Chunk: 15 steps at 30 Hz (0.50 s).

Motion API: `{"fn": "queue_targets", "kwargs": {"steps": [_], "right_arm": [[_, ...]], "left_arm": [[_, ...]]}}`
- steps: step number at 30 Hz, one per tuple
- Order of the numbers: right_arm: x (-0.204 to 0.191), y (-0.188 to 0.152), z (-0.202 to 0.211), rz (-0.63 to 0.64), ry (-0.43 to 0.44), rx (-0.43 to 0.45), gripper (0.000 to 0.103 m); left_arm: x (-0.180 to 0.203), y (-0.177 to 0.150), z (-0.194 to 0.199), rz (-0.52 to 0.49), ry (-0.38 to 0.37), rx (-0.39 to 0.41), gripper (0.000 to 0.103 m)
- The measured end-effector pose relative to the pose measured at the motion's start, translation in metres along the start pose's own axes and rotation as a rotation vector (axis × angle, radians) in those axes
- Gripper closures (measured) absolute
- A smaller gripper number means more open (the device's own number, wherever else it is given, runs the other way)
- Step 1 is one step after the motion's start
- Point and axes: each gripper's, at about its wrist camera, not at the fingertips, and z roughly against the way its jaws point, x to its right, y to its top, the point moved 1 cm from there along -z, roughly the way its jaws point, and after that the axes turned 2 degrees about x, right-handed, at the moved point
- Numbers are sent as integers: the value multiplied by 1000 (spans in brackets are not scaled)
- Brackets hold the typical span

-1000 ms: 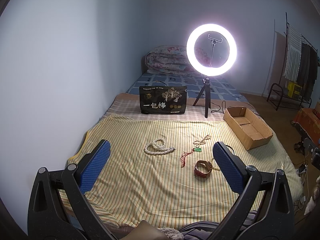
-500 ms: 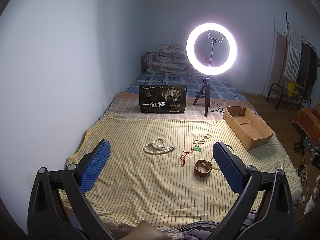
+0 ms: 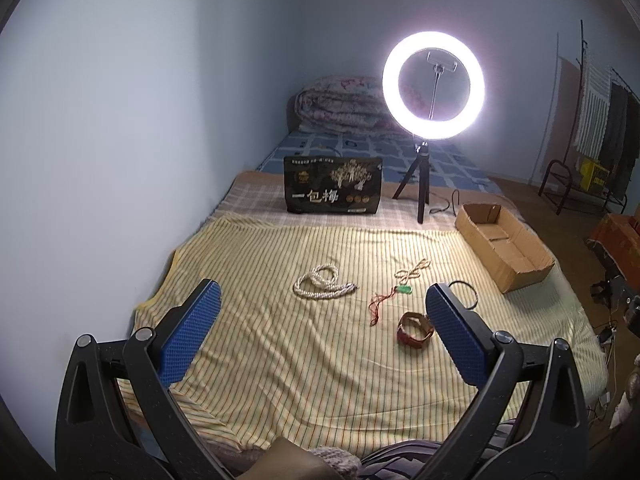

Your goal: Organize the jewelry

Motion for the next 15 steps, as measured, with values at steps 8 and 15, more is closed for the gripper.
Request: {"fn": "queue_targets", "kwargs": {"steps": [8,15], "right_arm": [[-1,-6,-18,16,6,-36,0],[0,-16,-44,24,33,-75,0]], "left_arm": [[-7,-3,-27,-5,-22,-92,0],[-17,-15,-63,8,9,-170,0]]}}
